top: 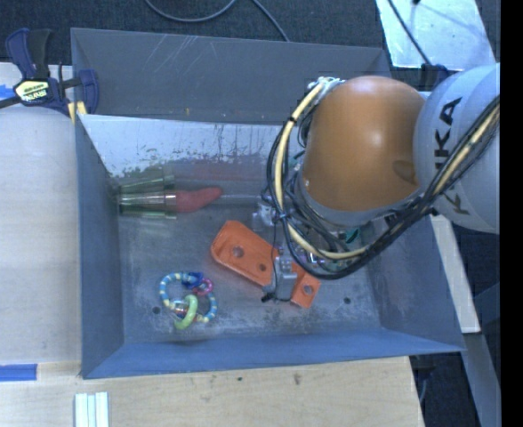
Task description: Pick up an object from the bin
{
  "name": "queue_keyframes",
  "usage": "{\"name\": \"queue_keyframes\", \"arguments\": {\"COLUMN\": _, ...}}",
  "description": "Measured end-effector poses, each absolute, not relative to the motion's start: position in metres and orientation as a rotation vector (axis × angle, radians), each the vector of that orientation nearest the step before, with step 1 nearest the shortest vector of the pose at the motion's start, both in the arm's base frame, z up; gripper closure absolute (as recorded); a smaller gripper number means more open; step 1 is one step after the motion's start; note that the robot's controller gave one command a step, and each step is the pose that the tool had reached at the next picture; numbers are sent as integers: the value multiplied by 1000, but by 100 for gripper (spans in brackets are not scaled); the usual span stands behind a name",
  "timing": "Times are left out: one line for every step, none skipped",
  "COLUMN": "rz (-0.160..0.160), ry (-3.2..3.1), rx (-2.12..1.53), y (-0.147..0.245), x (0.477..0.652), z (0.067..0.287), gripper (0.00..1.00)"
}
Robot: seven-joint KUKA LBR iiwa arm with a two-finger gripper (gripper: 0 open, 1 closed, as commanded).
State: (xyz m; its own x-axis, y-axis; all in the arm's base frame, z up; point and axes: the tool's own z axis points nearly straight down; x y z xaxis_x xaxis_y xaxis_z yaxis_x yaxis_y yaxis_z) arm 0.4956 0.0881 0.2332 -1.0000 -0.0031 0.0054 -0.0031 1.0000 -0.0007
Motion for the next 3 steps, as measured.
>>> {"name": "queue_keyframes", "arguments": {"rz": -1, "ry": -3145, "rx": 0, "y": 88, "x": 497, "z": 238, "gripper": 0}}
{"name": "queue_keyframes", "arguments": {"rz": -1, "ry": -3148, "rx": 63, "y": 84, "x": 512, "z": 184, "gripper": 0}}
{"name": "queue_keyframes", "arguments": {"rz": -1, "ry": -3142, "rx": 236, "y": 62, "x": 531, "z": 124, "gripper": 0}}
